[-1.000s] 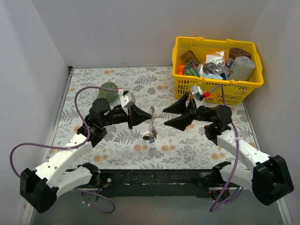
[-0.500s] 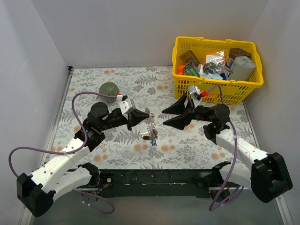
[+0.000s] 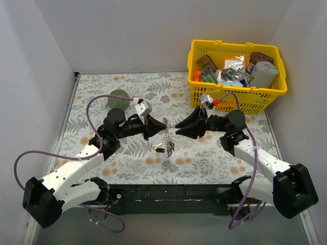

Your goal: Put the keys on the keyring

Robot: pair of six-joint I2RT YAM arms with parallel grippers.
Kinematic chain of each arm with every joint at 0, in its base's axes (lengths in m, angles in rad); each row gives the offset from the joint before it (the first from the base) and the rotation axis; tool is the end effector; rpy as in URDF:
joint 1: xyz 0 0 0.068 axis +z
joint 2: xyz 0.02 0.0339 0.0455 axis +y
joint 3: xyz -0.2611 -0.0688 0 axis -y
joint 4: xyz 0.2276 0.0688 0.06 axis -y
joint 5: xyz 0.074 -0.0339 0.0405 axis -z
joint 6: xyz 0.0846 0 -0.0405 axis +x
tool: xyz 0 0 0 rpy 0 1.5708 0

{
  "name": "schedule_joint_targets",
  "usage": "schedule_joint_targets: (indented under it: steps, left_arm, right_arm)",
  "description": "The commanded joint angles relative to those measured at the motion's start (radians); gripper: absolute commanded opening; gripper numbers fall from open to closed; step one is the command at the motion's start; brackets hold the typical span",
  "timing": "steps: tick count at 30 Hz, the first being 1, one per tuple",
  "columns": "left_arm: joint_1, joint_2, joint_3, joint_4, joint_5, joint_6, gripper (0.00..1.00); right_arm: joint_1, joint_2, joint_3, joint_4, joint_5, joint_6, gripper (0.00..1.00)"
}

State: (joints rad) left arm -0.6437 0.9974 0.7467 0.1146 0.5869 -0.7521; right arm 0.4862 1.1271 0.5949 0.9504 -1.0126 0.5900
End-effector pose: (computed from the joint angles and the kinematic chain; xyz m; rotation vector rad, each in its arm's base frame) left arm 0.1773 -0.1916 0.3149 0.3921 1.8997 -1.4857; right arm 0.1814 0.1770 0.3338 -0.9246 1.2050 1.4613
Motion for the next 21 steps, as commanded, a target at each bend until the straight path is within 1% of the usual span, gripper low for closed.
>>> schedule_joint_targets:
  steps: [1, 6, 10, 14, 17, 21]
  left_arm:
    - [-0.002, 0.044, 0.028, 0.051, -0.004, -0.052, 0.00]
    - [-0.004, 0.138, 0.026, 0.059, -0.004, -0.075, 0.00]
    - [-0.002, 0.170, 0.011, 0.091, 0.002, -0.076, 0.00]
    - [-0.002, 0.210, -0.003, 0.134, 0.016, -0.081, 0.00]
    - [-0.002, 0.244, -0.004, 0.161, 0.028, -0.089, 0.00]
    - [-0.002, 0.270, -0.009, 0.184, 0.033, -0.089, 0.00]
  right_arm:
    - [0.006, 0.025, -0.016, -0.004, -0.009, -0.039, 0.41]
    - [0.002, -0.001, -0.110, -0.004, 0.022, -0.052, 0.38]
    - [-0.018, -0.049, -0.150, -0.070, 0.054, -0.102, 0.38]
    - [-0.029, -0.058, -0.156, -0.131, 0.066, -0.147, 0.38]
    - [-0.040, -0.049, -0.184, -0.118, 0.072, -0.166, 0.38]
    - [-0.054, -0.007, -0.208, -0.036, 0.066, -0.154, 0.37]
